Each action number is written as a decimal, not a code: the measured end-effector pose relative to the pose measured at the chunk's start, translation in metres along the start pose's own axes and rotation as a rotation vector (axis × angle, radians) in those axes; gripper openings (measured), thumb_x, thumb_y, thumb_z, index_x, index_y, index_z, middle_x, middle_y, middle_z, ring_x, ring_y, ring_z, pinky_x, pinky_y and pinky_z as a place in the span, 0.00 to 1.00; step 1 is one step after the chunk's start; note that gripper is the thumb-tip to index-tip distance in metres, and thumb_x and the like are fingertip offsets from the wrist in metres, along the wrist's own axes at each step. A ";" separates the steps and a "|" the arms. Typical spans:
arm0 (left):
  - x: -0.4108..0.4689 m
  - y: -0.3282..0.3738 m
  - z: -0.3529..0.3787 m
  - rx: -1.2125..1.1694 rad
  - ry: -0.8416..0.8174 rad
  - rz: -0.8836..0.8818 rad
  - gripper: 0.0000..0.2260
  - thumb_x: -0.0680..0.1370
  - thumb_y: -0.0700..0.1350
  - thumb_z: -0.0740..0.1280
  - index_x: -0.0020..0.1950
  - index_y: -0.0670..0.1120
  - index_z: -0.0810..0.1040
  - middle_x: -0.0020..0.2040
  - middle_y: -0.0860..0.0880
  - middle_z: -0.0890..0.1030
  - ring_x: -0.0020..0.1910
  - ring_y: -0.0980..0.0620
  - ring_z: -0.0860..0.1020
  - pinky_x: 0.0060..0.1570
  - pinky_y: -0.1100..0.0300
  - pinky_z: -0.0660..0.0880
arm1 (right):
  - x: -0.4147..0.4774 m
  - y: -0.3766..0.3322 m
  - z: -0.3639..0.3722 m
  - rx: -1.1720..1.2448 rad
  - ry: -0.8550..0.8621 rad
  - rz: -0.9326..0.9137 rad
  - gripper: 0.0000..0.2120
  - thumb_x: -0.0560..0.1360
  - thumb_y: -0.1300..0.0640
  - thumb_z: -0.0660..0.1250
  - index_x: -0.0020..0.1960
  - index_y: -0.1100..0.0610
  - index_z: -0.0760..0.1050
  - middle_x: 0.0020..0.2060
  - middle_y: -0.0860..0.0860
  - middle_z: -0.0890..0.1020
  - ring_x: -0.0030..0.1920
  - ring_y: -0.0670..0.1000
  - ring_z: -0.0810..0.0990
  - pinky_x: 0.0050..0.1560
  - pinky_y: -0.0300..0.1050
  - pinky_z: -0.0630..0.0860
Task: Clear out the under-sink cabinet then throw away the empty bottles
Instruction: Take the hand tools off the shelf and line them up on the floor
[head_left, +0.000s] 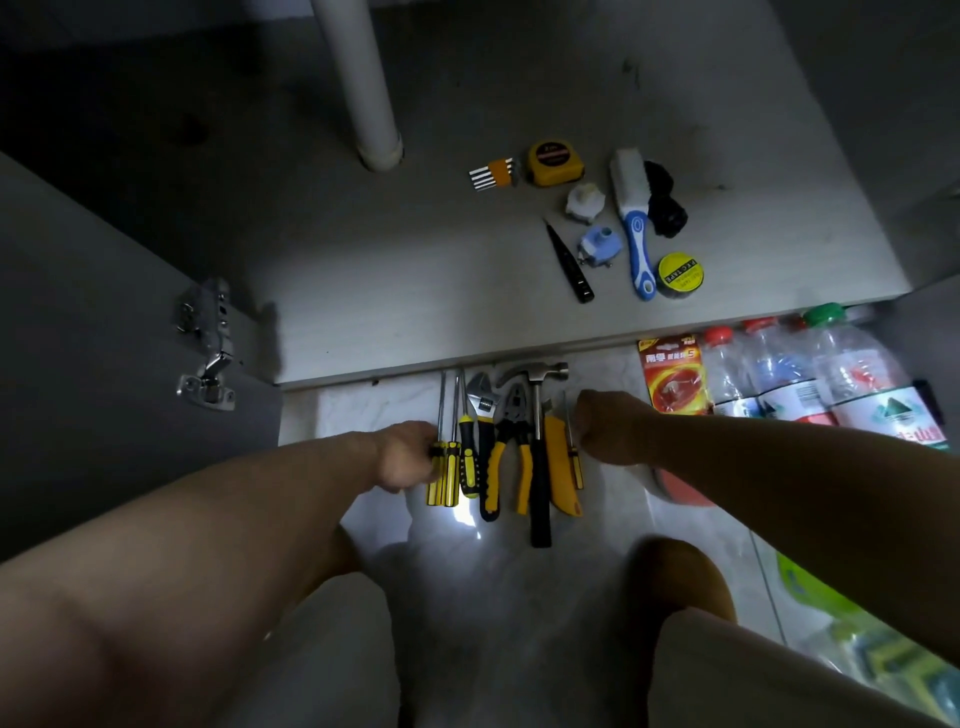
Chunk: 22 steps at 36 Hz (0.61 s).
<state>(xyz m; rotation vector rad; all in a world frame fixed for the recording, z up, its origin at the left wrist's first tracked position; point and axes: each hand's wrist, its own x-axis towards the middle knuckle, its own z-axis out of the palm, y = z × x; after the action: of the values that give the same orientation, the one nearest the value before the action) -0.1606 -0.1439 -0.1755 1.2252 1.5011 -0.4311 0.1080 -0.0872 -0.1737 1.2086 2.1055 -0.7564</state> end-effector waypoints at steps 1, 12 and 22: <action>0.001 0.004 -0.003 0.058 0.021 0.000 0.09 0.82 0.41 0.64 0.62 0.43 0.74 0.55 0.44 0.79 0.48 0.48 0.79 0.37 0.60 0.77 | -0.003 0.001 -0.004 0.012 0.074 0.010 0.12 0.79 0.61 0.64 0.62 0.59 0.72 0.54 0.55 0.79 0.52 0.53 0.79 0.45 0.43 0.78; -0.010 0.090 -0.035 0.093 0.388 0.371 0.07 0.81 0.46 0.63 0.52 0.49 0.82 0.49 0.51 0.83 0.47 0.52 0.81 0.50 0.56 0.80 | -0.019 0.008 -0.050 0.135 0.847 -0.073 0.02 0.78 0.55 0.61 0.47 0.54 0.70 0.40 0.50 0.72 0.35 0.51 0.71 0.29 0.41 0.58; 0.025 0.160 -0.040 0.044 0.622 0.481 0.25 0.81 0.45 0.63 0.77 0.58 0.67 0.64 0.48 0.66 0.64 0.49 0.69 0.66 0.57 0.70 | -0.019 0.072 -0.082 0.326 0.849 0.397 0.31 0.70 0.56 0.74 0.70 0.53 0.65 0.64 0.57 0.65 0.54 0.60 0.77 0.54 0.55 0.80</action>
<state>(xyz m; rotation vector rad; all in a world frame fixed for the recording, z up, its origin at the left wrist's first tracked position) -0.0405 -0.0365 -0.1306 1.7984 1.6247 0.2682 0.1623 -0.0078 -0.1184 2.3577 2.2683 -0.4395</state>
